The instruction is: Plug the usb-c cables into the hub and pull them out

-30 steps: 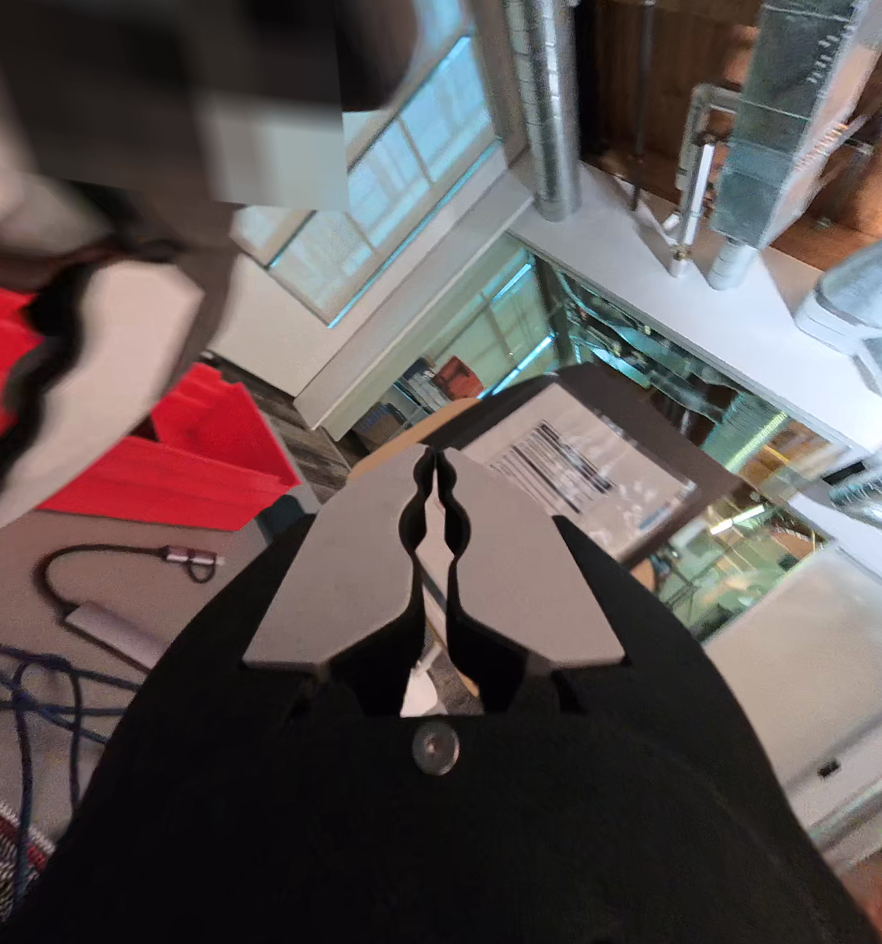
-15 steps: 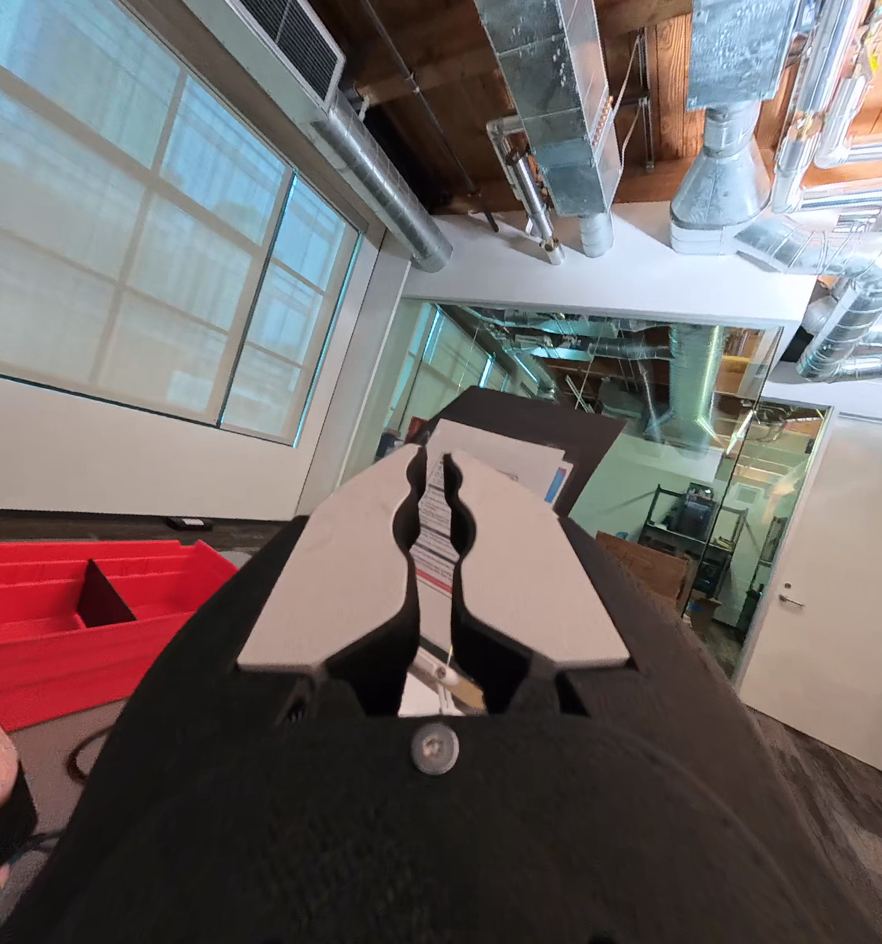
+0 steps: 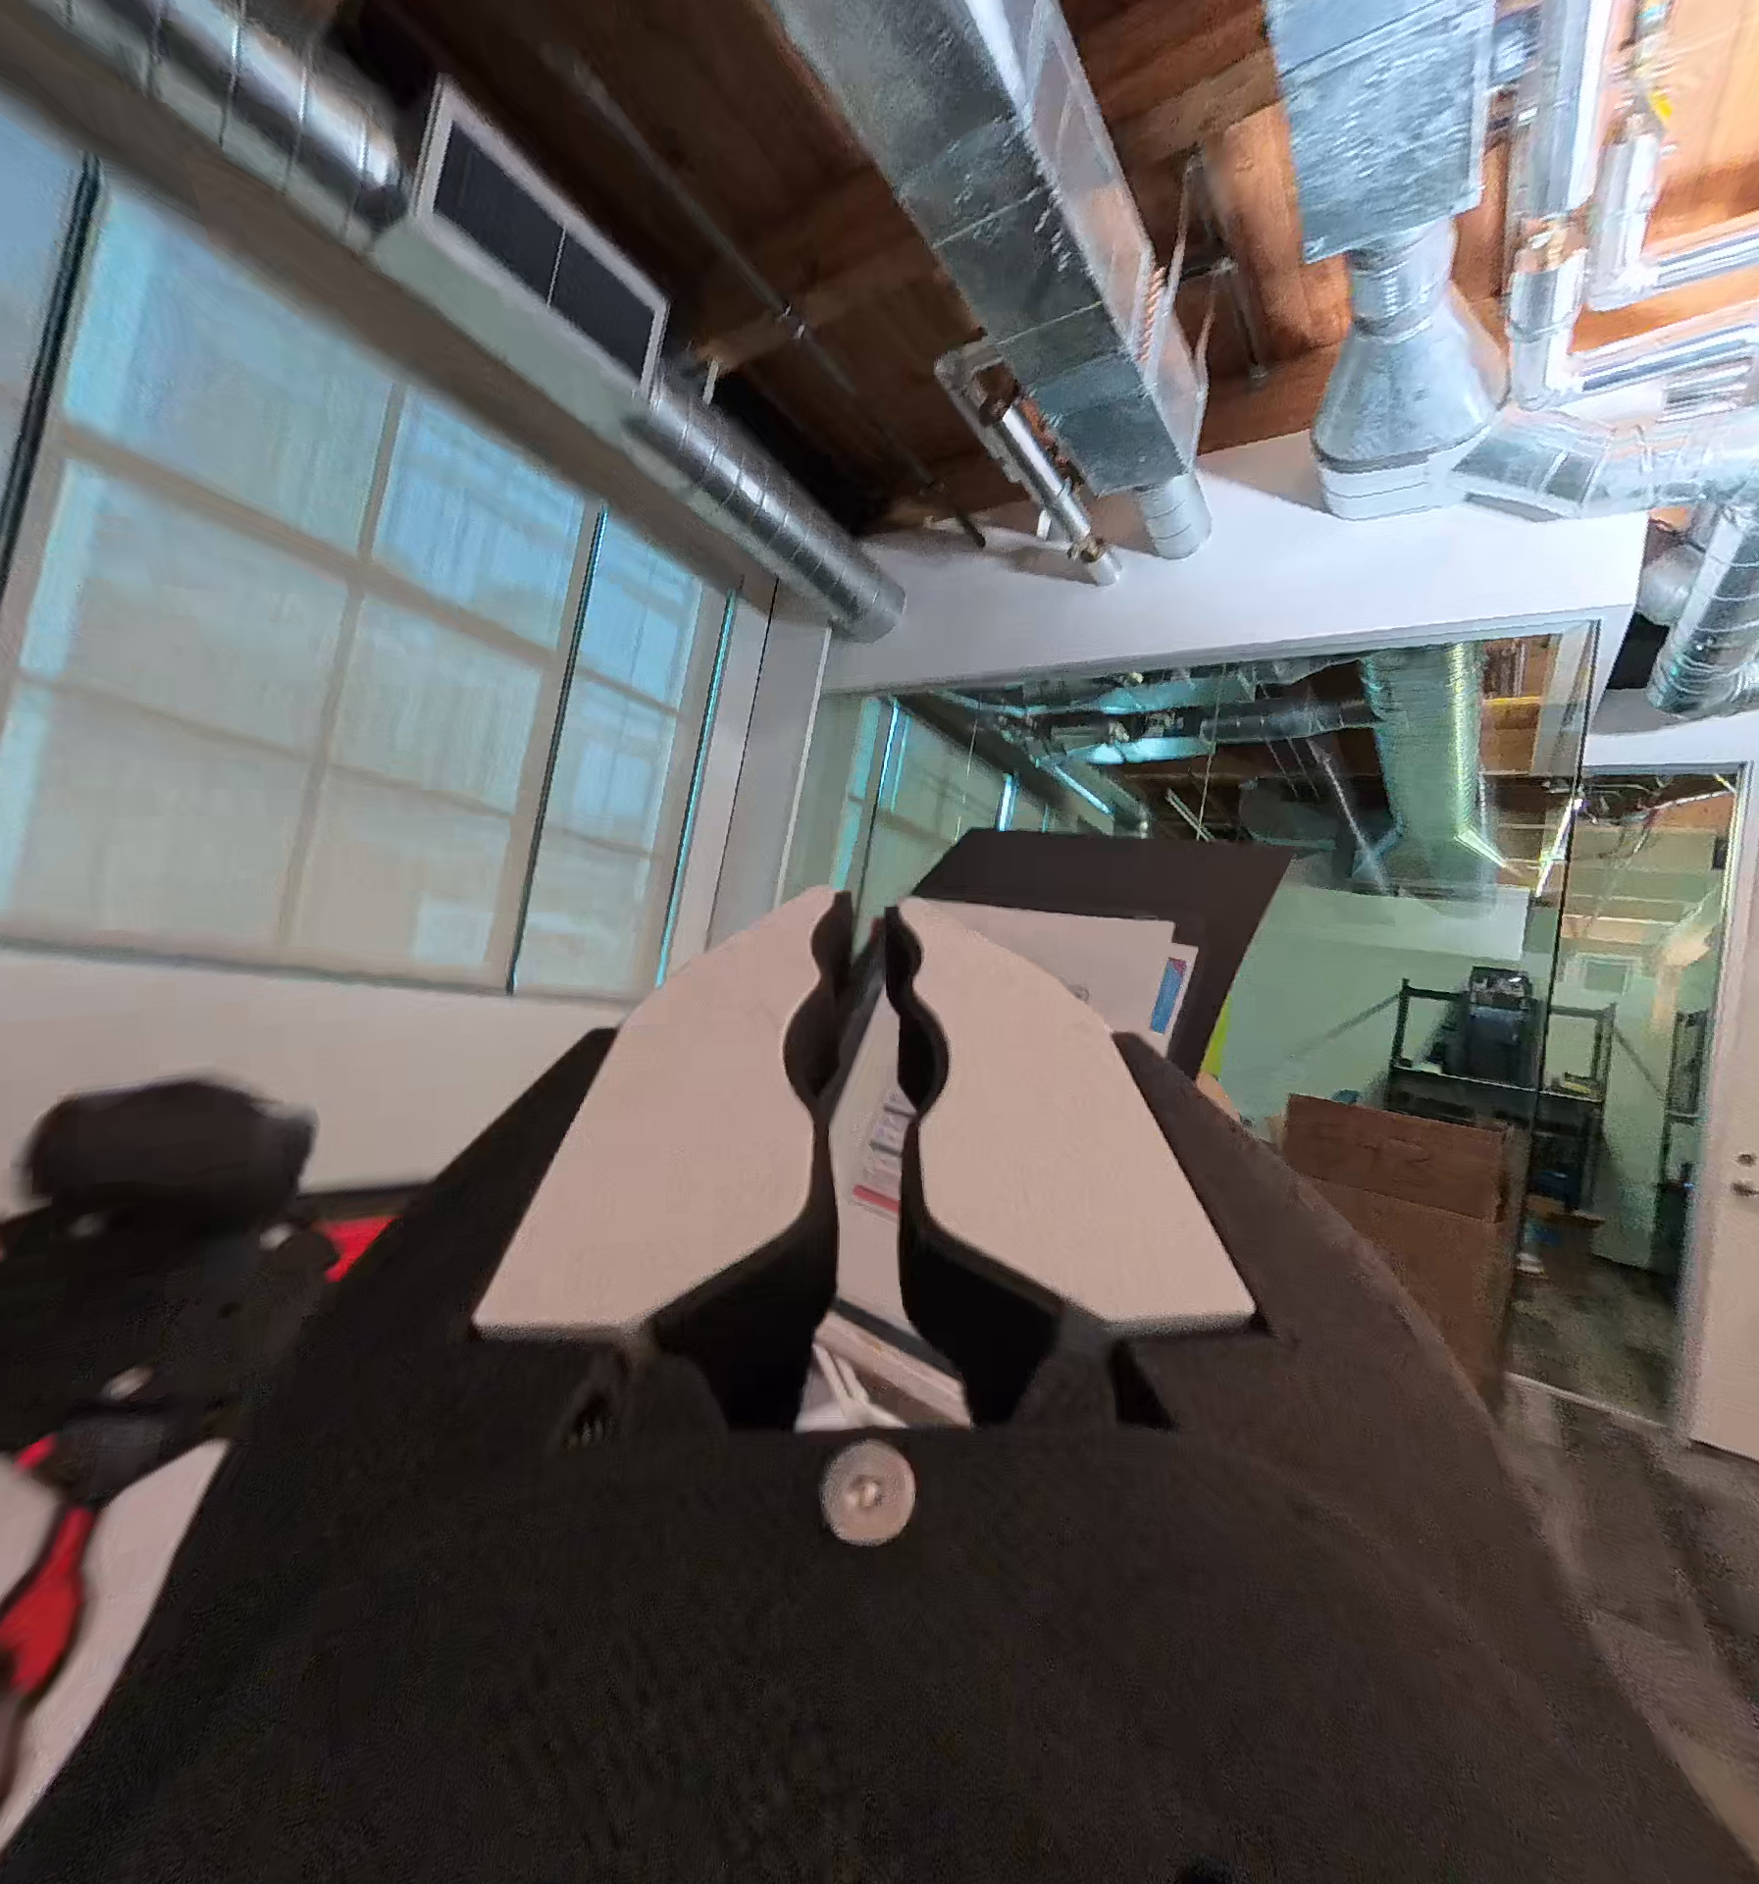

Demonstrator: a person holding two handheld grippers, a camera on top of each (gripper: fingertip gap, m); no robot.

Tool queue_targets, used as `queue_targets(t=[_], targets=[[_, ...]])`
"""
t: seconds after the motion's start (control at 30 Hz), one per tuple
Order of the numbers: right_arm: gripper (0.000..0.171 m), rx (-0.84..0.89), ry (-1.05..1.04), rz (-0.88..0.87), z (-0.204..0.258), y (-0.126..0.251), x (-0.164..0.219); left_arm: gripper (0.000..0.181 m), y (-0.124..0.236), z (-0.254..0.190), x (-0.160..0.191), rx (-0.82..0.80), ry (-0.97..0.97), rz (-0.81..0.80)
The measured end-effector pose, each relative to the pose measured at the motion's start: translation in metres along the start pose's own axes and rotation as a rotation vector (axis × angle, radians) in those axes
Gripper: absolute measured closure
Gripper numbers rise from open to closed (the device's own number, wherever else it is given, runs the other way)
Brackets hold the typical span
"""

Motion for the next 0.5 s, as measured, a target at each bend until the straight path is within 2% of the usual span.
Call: queue_targets(t=[0.13,0.2,0.23,0.3,0.43,0.5], targets=[[0.166,0.01,-0.148,-0.205,0.017,-0.002,0.011,0.179,0.071,0.027,-0.013,-0.094,0.207,-0.487],[0.163,-0.087,-0.221,-0.206,0.032,-0.013,0.027,0.179,0.094,0.037,-0.014,-0.046,0.332,-0.713],[0.156,-0.143,-0.273,-0.17,0.039,-0.021,0.037,0.179,0.101,0.041,-0.012,-0.003,0.364,-0.786],[0.141,-0.257,-0.42,-0.085,0.052,-0.036,0.057,0.179,0.105,0.047,-0.007,0.014,0.41,-0.822],[0.139,-0.42,-0.752,0.019,0.068,-0.051,0.086,0.179,0.108,0.05,-0.004,-0.026,0.422,-0.839],[0.141,-0.438,-0.782,0.039,0.07,-0.052,0.093,0.179,0.109,0.05,-0.003,-0.048,0.423,-0.832]])
Point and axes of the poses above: each gripper's, where its closed fingertips meet, y back along the fingers, x out of its underside, z = x × y across the jaws, the point moved 7 cm from there along y, back along the fingers, and after that the axes turned 8 degrees about -x, right-handed, at the moved point
